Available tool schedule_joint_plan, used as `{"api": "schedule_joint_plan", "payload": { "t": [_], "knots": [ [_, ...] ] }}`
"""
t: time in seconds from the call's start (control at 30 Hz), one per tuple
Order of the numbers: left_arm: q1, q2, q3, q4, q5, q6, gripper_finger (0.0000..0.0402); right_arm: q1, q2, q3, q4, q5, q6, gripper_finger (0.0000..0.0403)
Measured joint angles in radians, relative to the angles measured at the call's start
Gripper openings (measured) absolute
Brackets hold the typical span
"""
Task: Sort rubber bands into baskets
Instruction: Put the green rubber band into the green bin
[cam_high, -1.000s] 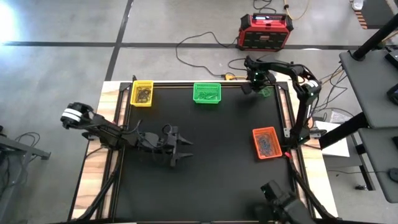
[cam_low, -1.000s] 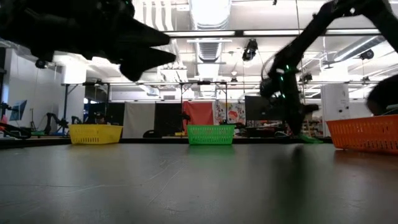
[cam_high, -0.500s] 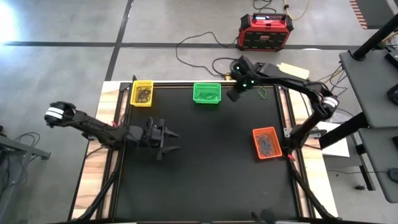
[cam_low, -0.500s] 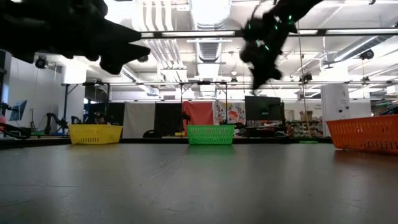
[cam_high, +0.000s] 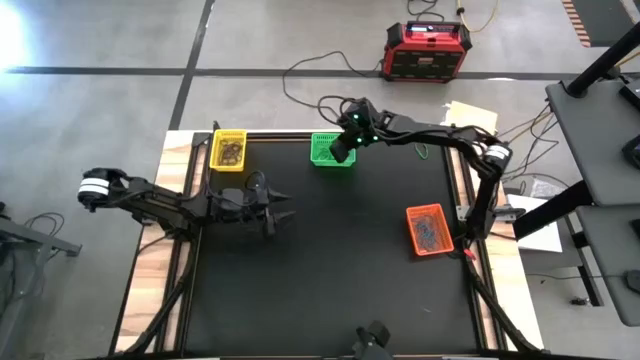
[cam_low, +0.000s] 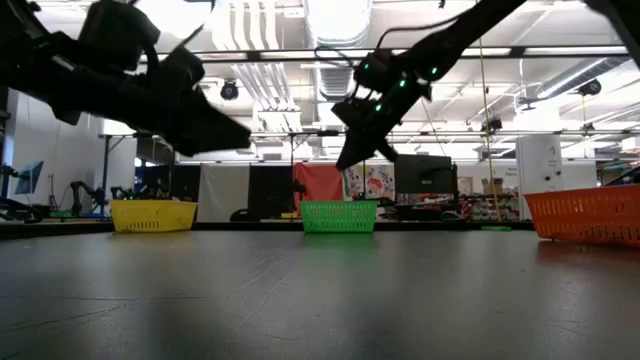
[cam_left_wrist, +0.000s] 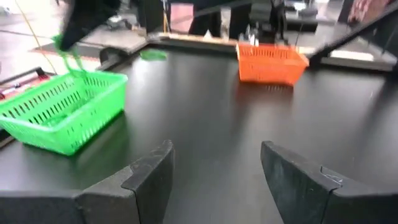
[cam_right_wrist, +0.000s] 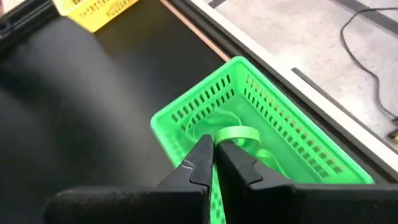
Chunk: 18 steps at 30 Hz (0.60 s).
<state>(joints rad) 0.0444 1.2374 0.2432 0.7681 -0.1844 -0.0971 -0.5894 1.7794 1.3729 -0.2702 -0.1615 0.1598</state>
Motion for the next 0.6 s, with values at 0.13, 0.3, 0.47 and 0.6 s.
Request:
{"api": "schedule_joint_plan", "payload": {
  "t": [0.13, 0.3, 0.47, 0.6],
  "knots": [
    [0.000, 0.083, 0.000, 0.026, -0.004, 0.009, 0.0223, 0.000, 0.118, 0.045, 0.010, 0.005, 0.031, 0.0009],
    [0.000, 0.187, 0.000, 0.094, -0.023, 0.010, 0.0223, -0.009, 0.204, 0.143, -0.029, 0.003, 0.009, 0.0011],
    [0.000, 0.247, 0.000, 0.140, -0.026, 0.014, 0.0223, 0.004, 0.259, 0.232, -0.183, 0.005, -0.024, 0.0042],
    [-0.002, 0.273, 0.000, 0.147, -0.026, 0.013, 0.0223, 0.007, 0.278, 0.265, -0.188, 0.004, -0.019, 0.0082]
  ]
}}
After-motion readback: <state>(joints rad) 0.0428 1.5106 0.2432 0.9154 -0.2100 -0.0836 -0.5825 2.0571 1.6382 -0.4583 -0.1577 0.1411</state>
